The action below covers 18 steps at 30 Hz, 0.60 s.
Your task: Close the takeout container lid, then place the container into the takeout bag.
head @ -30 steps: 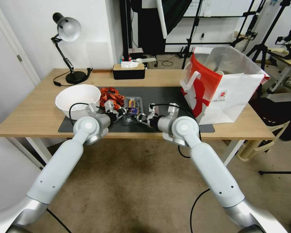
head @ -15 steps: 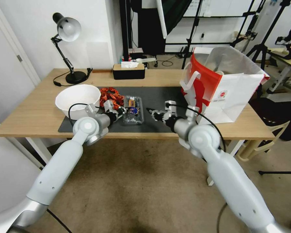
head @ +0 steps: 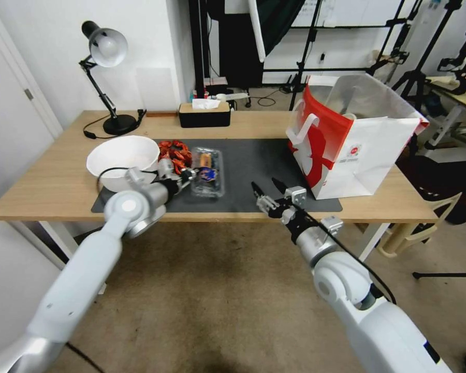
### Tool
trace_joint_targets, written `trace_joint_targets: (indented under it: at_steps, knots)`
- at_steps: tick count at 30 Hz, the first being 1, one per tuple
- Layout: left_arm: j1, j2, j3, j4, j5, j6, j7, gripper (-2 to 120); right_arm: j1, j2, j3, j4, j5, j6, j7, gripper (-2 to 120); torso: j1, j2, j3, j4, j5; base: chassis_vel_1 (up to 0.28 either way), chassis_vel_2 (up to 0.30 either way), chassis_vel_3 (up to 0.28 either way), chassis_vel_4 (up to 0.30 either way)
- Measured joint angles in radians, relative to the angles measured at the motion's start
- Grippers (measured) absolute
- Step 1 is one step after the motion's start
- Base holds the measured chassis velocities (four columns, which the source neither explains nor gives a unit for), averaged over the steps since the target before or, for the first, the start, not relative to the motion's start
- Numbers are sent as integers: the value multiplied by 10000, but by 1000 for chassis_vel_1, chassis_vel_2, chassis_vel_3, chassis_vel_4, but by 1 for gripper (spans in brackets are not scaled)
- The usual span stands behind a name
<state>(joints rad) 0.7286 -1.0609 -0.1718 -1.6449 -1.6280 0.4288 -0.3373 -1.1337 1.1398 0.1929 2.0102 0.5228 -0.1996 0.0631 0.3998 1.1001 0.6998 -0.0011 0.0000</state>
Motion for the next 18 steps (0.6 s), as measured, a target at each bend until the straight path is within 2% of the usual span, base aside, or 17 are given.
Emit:
trace_joint_targets:
  at_steps: [2, 3, 5, 6, 9, 10, 12, 13, 15, 18]
  knots:
    - [225, 114, -209, -191, -3, -62, 0, 0, -59, 39, -62, 10, -124, 84, -16, 84, 0, 0, 1, 10, 0, 0, 0, 0, 0]
    - [482, 276, -435, -520, -4, -186, 16, 0, -395, 119, -105, 108, -421, 360, 28, 90, -1, 0, 0, 22, 1, 0, 0, 0, 0]
    - [574, 366, -499, -794, -14, -321, 80, 0, -912, 221, -39, 184, -793, 747, 91, 97, -1, 0, 0, 14, -3, 0, 0, 0, 0]
    - [574, 366, -499, -794, -14, -321, 80, 0, -912, 221, -39, 184, -793, 747, 91, 97, -1, 0, 0, 14, -3, 0, 0, 0, 0]
    - [359, 471, -409, -1037, -41, -666, 545, 0, -2172, 553, 103, 236, -1733, 2073, 213, 100, 2, 0, 1, 11, 0, 0, 0, 0, 0]
    - [359, 471, -409, -1037, -41, -666, 545, 0, -2172, 553, 103, 236, -1733, 2073, 213, 100, 2, 0, 1, 11, 0, 0, 0, 0, 0]
    - [-44, 484, -183, -1033, 18, -900, 1046, 0, -2856, 795, 214, 261, -2508, 2783, 397, 100, 1, -2, 1, 12, 0, 0, 0, 0, 0]
    - [-44, 484, -183, -1033, 18, -900, 1046, 0, -2856, 795, 214, 261, -2508, 2783, 397, 100, 1, -2, 1, 12, 0, 0, 0, 0, 0]
    - [-535, 413, 110, -961, 215, -1129, 1505, 0, -3355, 1000, 292, 333, -3027, 3181, 624, 100, 1, -2, 1, 13, 0, 0, 0, 0, 0]
    - [-1096, 271, 466, -776, 371, -1353, 1880, 0, -3681, 1190, 332, 321, -3450, 3494, 770, 100, 2, -2, 1, 12, 0, 0, 0, 0, 0]
